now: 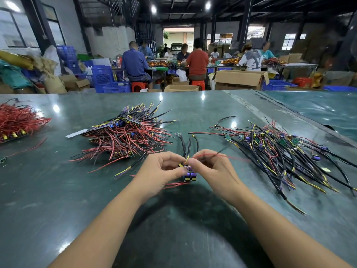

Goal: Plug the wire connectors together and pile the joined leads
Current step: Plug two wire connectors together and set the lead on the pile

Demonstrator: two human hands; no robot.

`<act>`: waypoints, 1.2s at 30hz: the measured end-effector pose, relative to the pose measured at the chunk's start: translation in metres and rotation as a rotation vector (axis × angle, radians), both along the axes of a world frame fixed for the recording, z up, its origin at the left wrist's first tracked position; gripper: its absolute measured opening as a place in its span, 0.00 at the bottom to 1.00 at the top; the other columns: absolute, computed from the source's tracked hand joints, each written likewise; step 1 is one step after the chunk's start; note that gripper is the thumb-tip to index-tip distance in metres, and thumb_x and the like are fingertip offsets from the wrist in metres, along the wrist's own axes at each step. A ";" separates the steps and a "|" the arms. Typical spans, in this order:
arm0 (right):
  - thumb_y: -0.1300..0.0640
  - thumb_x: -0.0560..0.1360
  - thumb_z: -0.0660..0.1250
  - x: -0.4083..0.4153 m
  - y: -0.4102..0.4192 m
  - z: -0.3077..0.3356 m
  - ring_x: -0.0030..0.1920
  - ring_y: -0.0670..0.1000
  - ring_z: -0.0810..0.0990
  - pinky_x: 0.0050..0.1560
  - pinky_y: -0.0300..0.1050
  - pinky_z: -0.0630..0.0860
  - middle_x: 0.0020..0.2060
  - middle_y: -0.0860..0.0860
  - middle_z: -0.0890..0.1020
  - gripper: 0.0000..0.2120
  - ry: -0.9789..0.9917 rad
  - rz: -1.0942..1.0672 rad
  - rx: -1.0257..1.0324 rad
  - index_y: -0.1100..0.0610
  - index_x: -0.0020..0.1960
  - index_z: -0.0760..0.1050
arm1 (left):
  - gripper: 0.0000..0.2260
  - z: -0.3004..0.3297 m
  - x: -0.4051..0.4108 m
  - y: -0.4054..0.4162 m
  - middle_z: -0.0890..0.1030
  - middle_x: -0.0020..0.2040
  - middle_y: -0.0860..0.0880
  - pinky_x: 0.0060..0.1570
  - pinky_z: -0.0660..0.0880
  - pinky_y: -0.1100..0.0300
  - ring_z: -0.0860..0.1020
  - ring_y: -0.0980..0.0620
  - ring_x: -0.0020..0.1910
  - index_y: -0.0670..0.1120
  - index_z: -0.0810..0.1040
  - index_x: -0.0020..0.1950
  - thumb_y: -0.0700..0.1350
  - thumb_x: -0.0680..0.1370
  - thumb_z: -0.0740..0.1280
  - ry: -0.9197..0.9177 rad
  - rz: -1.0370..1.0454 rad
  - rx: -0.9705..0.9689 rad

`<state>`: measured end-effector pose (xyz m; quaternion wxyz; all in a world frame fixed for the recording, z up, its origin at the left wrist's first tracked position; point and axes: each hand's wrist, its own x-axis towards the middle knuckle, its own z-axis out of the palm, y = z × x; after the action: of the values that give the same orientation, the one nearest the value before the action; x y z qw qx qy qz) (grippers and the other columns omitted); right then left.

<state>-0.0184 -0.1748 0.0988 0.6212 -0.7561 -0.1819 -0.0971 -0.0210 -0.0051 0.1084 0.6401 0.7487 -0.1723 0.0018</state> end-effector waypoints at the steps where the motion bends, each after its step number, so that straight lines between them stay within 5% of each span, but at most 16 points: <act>1: 0.59 0.75 0.69 -0.001 0.000 0.000 0.35 0.44 0.78 0.40 0.38 0.74 0.33 0.48 0.81 0.06 0.003 0.015 -0.015 0.54 0.39 0.78 | 0.08 0.000 -0.001 -0.001 0.85 0.38 0.48 0.37 0.74 0.69 0.80 0.59 0.36 0.44 0.82 0.45 0.32 0.70 0.73 0.007 -0.022 0.002; 5: 0.60 0.77 0.67 -0.003 -0.002 0.001 0.32 0.43 0.75 0.37 0.38 0.72 0.31 0.48 0.79 0.05 -0.070 0.078 -0.115 0.55 0.42 0.75 | 0.12 0.002 -0.003 0.001 0.85 0.38 0.45 0.37 0.75 0.67 0.81 0.55 0.36 0.45 0.79 0.49 0.31 0.70 0.73 0.090 -0.101 -0.030; 8: 0.66 0.77 0.64 -0.002 0.000 0.000 0.29 0.41 0.73 0.33 0.33 0.70 0.27 0.45 0.77 0.04 -0.019 0.164 0.009 0.62 0.48 0.77 | 0.17 0.005 -0.003 0.006 0.83 0.36 0.46 0.34 0.73 0.67 0.78 0.57 0.33 0.48 0.76 0.56 0.33 0.71 0.73 0.128 -0.153 0.015; 12: 0.66 0.79 0.61 0.007 -0.012 0.007 0.26 0.41 0.69 0.30 0.31 0.67 0.25 0.47 0.73 0.08 -0.059 -0.020 0.078 0.63 0.48 0.79 | 0.21 0.006 -0.002 0.012 0.81 0.38 0.44 0.34 0.73 0.67 0.76 0.56 0.32 0.47 0.74 0.60 0.34 0.71 0.73 0.169 -0.184 0.037; 19: 0.56 0.82 0.56 0.017 -0.043 0.010 0.22 0.46 0.65 0.25 0.34 0.62 0.23 0.56 0.71 0.20 -0.025 -0.171 0.110 0.53 0.35 0.77 | 0.16 0.008 -0.001 0.015 0.83 0.39 0.45 0.38 0.76 0.65 0.79 0.55 0.35 0.46 0.78 0.54 0.36 0.69 0.75 0.169 -0.176 0.051; 23: 0.55 0.82 0.56 0.023 -0.044 0.008 0.22 0.46 0.63 0.26 0.37 0.60 0.20 0.48 0.67 0.19 0.050 -0.184 0.228 0.59 0.38 0.77 | 0.10 0.007 0.002 0.019 0.84 0.37 0.46 0.36 0.77 0.65 0.78 0.54 0.33 0.41 0.80 0.45 0.40 0.66 0.75 0.128 -0.078 0.020; 30: 0.54 0.80 0.62 0.027 -0.051 0.006 0.22 0.46 0.62 0.27 0.39 0.58 0.20 0.46 0.65 0.16 0.050 -0.332 0.195 0.57 0.35 0.78 | 0.11 0.001 0.007 0.022 0.84 0.38 0.45 0.35 0.76 0.65 0.78 0.54 0.34 0.42 0.82 0.46 0.42 0.65 0.75 0.121 -0.007 -0.006; 33: 0.53 0.78 0.64 0.027 -0.059 0.009 0.24 0.48 0.65 0.30 0.42 0.61 0.20 0.46 0.68 0.15 -0.011 -0.583 0.045 0.57 0.35 0.78 | 0.08 -0.001 0.010 0.022 0.85 0.39 0.46 0.35 0.77 0.65 0.80 0.54 0.35 0.43 0.83 0.46 0.37 0.68 0.75 0.097 0.046 -0.026; 36: 0.50 0.79 0.63 0.019 -0.062 0.015 0.33 0.54 0.75 0.35 0.46 0.65 0.30 0.52 0.80 0.14 -0.134 -0.832 -0.349 0.58 0.43 0.80 | 0.06 -0.002 0.012 0.022 0.84 0.37 0.49 0.36 0.77 0.65 0.80 0.56 0.36 0.46 0.84 0.44 0.36 0.70 0.74 0.060 0.113 -0.017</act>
<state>0.0004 -0.2364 0.1135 0.3796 -0.8501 0.0839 -0.3553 -0.0089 0.0166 0.1062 0.6500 0.7516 -0.1104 0.0172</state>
